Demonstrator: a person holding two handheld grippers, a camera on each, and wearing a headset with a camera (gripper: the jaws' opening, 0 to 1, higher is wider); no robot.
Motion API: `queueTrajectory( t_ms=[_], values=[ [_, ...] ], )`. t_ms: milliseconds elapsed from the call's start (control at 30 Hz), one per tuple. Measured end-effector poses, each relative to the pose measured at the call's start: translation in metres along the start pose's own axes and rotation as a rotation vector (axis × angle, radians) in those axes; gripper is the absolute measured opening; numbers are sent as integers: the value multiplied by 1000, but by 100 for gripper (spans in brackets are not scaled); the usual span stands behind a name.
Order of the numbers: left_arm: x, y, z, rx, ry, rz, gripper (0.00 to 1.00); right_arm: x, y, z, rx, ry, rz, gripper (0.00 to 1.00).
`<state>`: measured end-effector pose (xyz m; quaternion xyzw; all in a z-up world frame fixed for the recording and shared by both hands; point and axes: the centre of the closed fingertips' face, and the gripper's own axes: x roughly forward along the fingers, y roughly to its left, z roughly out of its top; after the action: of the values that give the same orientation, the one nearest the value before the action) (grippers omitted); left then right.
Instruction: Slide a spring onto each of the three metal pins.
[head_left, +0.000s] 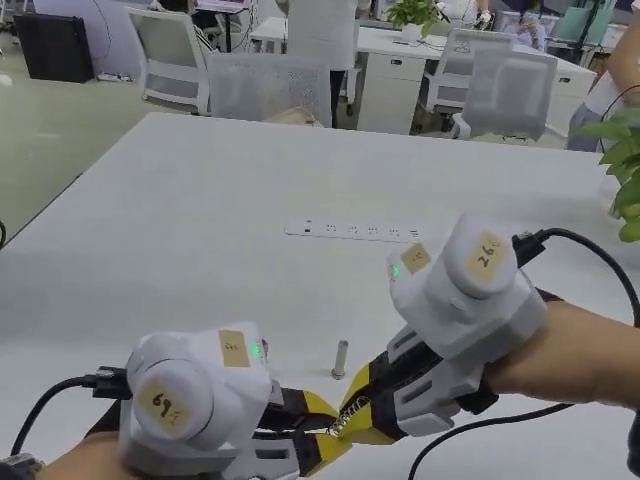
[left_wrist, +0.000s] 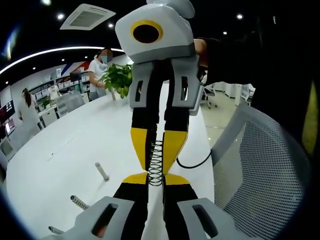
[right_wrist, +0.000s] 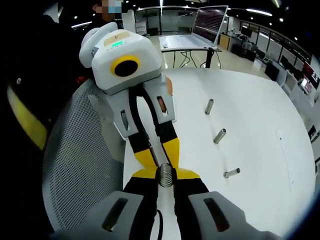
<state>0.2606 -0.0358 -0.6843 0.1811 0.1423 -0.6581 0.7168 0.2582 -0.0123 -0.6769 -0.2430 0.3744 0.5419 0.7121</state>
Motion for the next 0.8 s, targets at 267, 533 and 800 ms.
queueTrajectory(
  t_ms=[267, 533, 800],
  values=[
    [-5, 2, 3, -15, -16, 16, 3, -2, 1, 6, -9, 13, -9, 8],
    [-11, -1, 2, -37, -17, 25, 6, -4, 4, 11, -13, 22, -15, 8],
    [-16, -5, 3, -64, -23, 28, 10, -9, 7, 14, -17, 32, -32, 8]
  ],
)
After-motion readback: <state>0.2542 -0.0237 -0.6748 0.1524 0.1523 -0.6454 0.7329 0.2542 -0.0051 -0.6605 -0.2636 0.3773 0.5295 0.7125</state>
